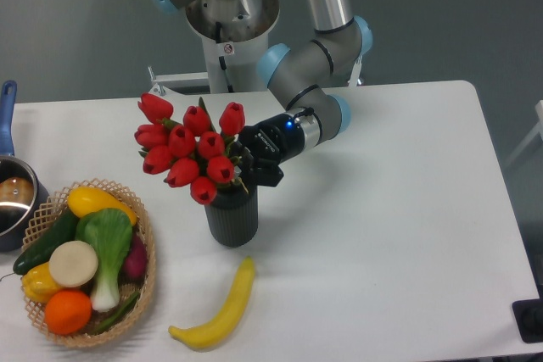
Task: Insert the flowers into the vase
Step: 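Push the tulips deeper into the vase and straighten them upright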
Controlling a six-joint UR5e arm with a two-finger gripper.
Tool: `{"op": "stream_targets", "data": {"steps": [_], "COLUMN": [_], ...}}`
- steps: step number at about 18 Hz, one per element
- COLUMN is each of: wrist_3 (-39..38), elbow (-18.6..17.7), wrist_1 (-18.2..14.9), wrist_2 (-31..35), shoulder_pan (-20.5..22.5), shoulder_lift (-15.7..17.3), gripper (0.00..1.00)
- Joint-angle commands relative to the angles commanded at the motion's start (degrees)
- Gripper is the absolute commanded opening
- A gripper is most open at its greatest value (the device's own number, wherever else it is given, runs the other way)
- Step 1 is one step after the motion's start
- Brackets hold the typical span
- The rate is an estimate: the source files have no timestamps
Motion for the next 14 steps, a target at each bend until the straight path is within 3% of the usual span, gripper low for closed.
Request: {"op": "stream_targets", "data": {"steps": [14], "wrist_3": [1.42], "elbow": [-1.4], "wrist_1": [0.0], "wrist_2": [0.17], "shoulder_pan": [-0.18], "shoulder_lift": [-0.71], "gripper": [0.26]}}
